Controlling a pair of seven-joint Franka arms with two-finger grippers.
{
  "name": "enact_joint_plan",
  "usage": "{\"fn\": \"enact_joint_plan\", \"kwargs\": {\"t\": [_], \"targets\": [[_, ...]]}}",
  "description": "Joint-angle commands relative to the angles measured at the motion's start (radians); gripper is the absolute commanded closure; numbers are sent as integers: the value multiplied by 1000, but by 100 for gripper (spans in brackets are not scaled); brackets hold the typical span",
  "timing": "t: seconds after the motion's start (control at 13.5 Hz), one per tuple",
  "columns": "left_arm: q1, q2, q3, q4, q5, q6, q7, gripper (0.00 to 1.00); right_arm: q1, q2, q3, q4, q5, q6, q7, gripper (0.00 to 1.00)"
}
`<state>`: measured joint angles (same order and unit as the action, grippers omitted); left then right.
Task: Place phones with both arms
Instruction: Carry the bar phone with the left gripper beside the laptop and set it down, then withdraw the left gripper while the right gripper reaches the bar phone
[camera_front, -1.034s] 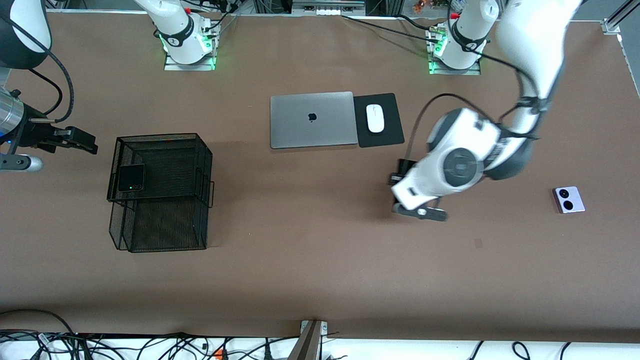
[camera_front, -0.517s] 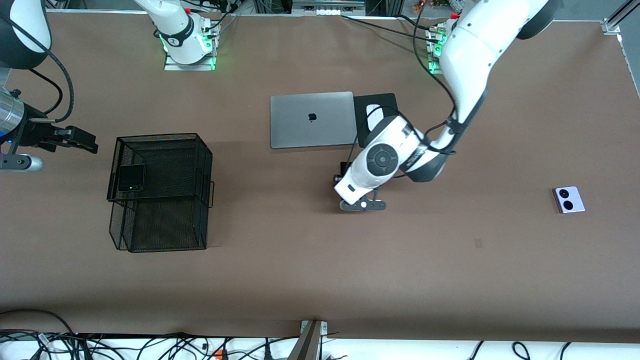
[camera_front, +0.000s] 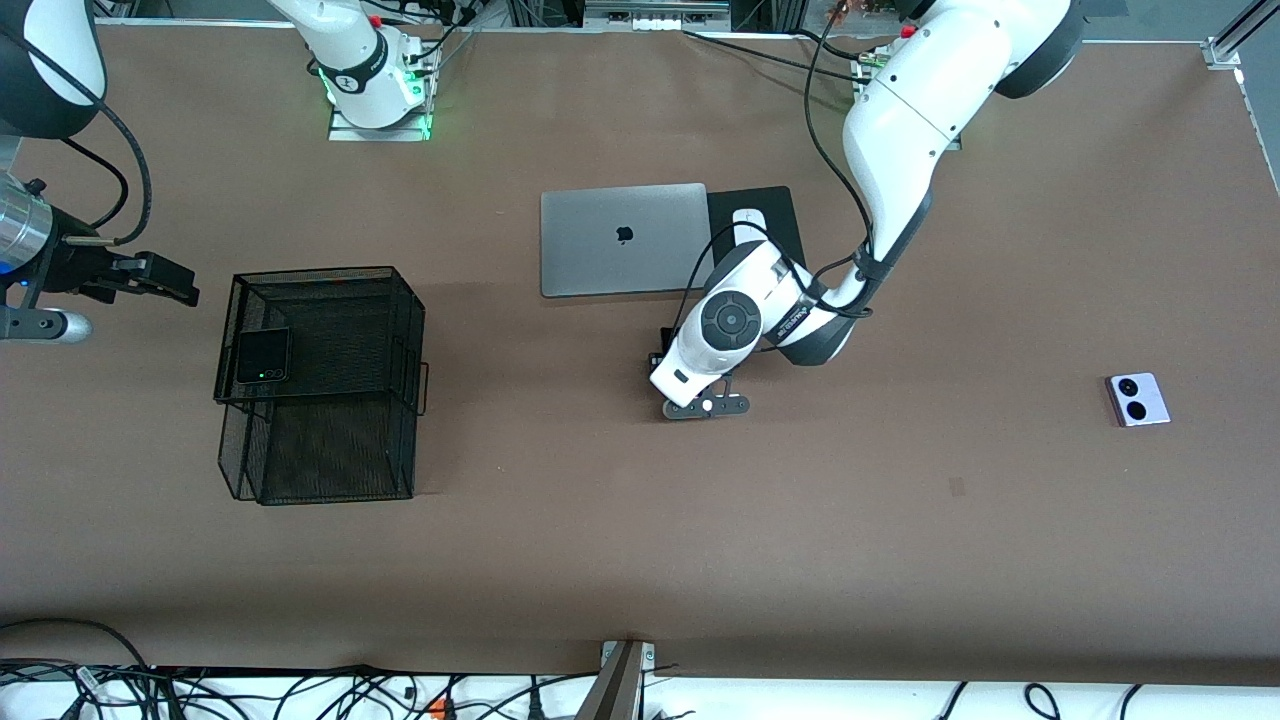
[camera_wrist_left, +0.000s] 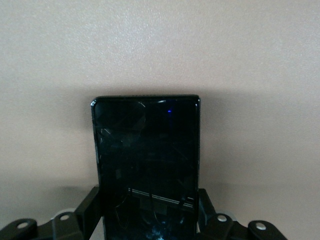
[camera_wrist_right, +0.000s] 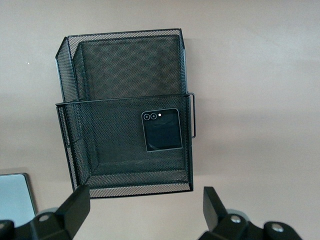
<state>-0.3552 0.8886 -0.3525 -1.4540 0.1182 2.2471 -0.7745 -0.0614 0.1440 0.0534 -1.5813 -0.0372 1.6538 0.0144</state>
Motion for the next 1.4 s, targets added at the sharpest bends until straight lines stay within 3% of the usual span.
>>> {"fn": "enact_joint_plan", "kwargs": {"t": [0.0, 0.22, 0.74, 0.89, 1.11, 1.33], "targets": [[-14, -5, 15, 24, 11, -12, -14, 0, 5, 9, 19, 12, 11, -8, 15, 0], [1, -51, 15, 24, 11, -40, -14, 0, 5, 28, 54, 12, 5, 7, 47, 0], [174, -382, 13, 35, 12, -432, 29, 0, 5, 104, 207, 9, -1, 119, 203, 0], [238, -457, 13, 37, 12, -571, 204, 0, 8, 132, 279, 9, -13, 162, 292, 0], [350, -551, 12, 38, 12, -711, 426, 0, 18, 215, 431, 15, -122, 222, 463, 0], [450, -618, 7, 38, 0, -765, 556, 0, 69, 325, 563, 33, -263, 279, 689, 0]]}}
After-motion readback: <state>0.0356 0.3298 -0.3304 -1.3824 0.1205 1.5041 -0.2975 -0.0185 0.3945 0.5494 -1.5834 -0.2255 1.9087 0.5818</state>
